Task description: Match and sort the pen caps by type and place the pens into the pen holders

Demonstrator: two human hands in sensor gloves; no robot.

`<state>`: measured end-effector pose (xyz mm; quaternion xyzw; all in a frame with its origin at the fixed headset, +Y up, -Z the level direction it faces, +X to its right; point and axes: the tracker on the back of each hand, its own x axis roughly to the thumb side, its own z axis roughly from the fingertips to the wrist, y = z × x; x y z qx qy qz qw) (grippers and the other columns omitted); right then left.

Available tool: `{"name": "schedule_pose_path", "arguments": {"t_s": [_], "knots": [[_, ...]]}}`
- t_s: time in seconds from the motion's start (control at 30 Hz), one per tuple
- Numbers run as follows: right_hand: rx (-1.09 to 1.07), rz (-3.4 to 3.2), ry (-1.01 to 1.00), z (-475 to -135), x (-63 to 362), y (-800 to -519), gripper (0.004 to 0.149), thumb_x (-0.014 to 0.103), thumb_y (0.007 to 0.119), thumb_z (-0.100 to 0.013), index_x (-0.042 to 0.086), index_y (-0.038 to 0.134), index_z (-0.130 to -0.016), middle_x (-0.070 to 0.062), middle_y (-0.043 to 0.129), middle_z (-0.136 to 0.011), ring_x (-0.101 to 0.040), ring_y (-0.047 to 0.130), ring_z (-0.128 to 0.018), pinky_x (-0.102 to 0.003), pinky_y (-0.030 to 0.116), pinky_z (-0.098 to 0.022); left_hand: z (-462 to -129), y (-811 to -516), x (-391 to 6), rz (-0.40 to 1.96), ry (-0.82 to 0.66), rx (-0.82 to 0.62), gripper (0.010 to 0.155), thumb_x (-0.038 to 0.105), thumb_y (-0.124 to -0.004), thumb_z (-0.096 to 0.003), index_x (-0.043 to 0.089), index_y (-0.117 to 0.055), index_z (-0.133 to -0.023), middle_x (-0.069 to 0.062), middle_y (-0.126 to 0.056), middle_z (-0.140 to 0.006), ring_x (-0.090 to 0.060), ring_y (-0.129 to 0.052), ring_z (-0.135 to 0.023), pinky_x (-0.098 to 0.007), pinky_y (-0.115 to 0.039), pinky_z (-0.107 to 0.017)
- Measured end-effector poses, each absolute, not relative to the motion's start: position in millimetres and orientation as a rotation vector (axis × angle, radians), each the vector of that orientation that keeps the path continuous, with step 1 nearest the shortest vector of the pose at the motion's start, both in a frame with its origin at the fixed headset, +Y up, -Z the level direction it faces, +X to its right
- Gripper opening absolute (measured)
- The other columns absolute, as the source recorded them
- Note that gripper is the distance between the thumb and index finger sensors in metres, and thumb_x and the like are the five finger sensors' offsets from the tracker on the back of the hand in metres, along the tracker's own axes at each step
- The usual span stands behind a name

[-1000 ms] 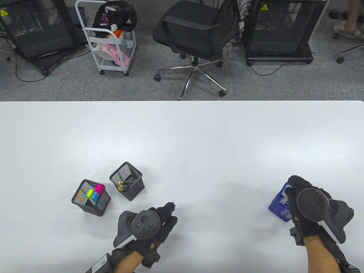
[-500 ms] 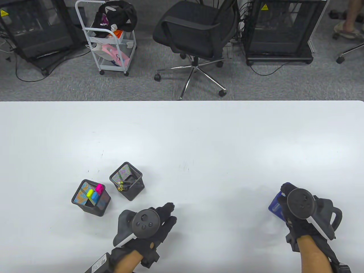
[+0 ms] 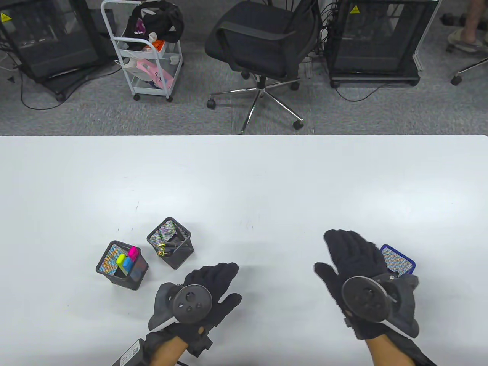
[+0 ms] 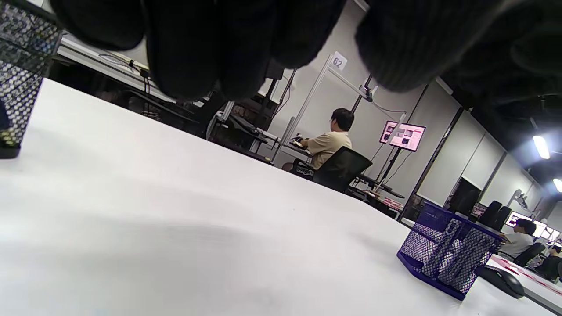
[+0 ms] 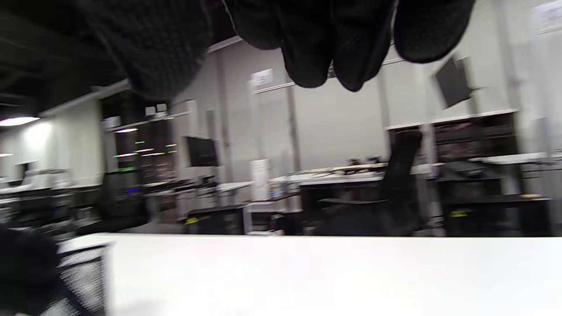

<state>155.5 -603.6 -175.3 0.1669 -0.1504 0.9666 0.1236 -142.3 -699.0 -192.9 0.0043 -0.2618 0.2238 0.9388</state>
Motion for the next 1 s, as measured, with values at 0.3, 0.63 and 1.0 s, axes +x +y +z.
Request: {"name": "schedule_pose_path", "arguments": {"t_s": [0.3, 0.63, 1.0], "knots": [[0.747, 2.663, -0.147, -179, 105, -697, 0.089, 0.059, 0.087, -0.039, 0.017, 0.046, -0.106, -0.018, 0.061, -0.107, -0.042, 0.068, -0.100, -0.059, 0.065, -0.071, -193, -700, -138, 0.374, -0.588, 0.015, 0.079, 0.054, -0.086, -0.0424, 0.019, -0.060, -0.109, -0.020, -0.070, -0.111, -0.050, -0.075, -0.099, -0.075, -0.055, -0.066], [0.705, 2.638, -0.066, -183, 113, -713, 0.090, 0.060, 0.086, -0.040, 0.017, 0.044, -0.107, -0.018, 0.059, -0.108, -0.043, 0.066, -0.101, -0.060, 0.063, -0.071, -191, -703, -125, 0.306, -0.622, 0.009, 0.079, 0.054, -0.085, -0.0426, 0.019, -0.061, -0.109, -0.019, -0.071, -0.111, -0.050, -0.075, -0.099, -0.075, -0.056, -0.066], [0.705, 2.627, -0.043, -182, 111, -715, 0.088, 0.059, 0.085, -0.040, 0.017, 0.045, -0.106, -0.018, 0.060, -0.107, -0.043, 0.067, -0.100, -0.060, 0.064, -0.070, -194, -706, -129, 0.318, -0.591, -0.003, 0.078, 0.054, -0.084, -0.0430, 0.018, -0.061, -0.109, -0.020, -0.071, -0.110, -0.051, -0.076, -0.098, -0.075, -0.056, -0.066]]}}
